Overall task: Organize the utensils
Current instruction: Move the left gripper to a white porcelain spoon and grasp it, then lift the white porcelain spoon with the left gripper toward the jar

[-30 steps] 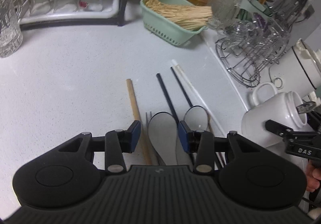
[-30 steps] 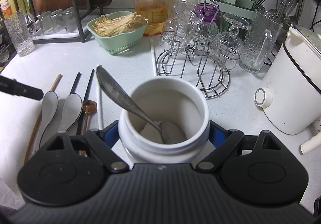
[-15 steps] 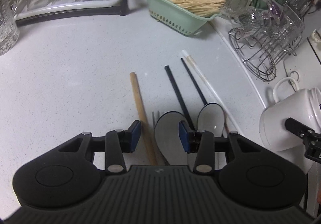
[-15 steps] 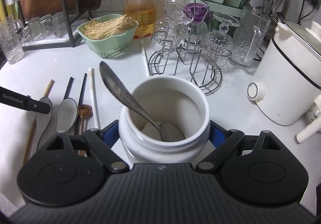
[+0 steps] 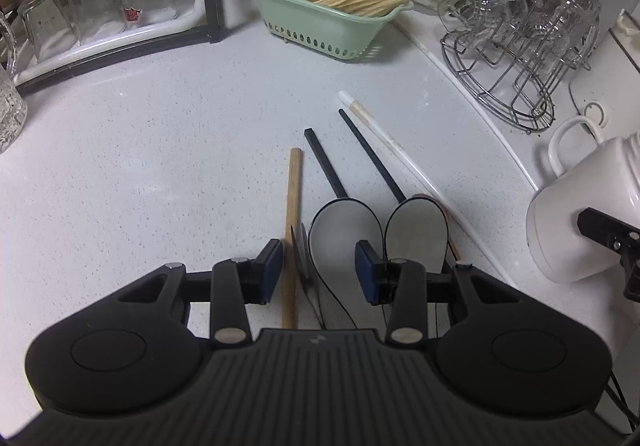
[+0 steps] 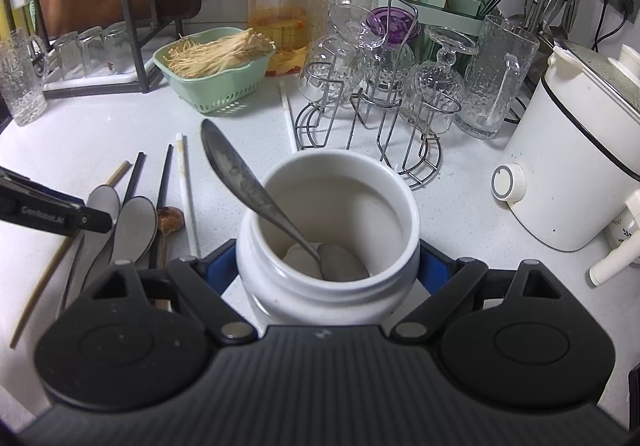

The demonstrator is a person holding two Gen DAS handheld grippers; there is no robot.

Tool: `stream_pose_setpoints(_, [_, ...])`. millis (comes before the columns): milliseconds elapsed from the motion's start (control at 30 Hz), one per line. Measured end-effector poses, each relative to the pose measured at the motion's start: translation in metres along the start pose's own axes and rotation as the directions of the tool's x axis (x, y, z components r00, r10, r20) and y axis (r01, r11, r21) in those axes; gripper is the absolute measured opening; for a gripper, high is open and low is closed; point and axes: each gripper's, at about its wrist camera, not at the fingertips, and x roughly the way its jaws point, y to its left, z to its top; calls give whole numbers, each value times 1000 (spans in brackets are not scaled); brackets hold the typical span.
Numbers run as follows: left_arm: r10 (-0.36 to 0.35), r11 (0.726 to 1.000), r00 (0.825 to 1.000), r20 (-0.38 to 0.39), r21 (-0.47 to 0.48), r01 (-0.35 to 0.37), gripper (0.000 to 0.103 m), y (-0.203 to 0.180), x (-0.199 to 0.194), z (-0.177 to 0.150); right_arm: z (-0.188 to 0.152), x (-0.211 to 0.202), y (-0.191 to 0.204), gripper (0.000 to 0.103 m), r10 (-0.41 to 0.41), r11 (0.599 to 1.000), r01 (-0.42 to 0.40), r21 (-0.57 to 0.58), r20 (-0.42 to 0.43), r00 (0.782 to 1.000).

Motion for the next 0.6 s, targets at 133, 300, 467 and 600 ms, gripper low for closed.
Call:
stream_pose_setpoints(133, [5,1000,1000,2,10,-5,26,-1,2,1,-2,0,0,92,0,1000,0,1,10,1000])
stream_pose_setpoints(300, [-2,999,1000,17,33,1,9,-2,-2,2,-3,-1,0,92,-4,1000,4,7,27,1000])
stream_pose_setpoints(467, [-37,999,999,13,10,37,5,5,-5,4,-3,0,2,92,-14,1000,13,15,28,1000])
stream_pose_setpoints(600, [-53,998,998,14,16,53,3,7,-14,4,-3,0,1,92,-15,1000,15,16,30,999])
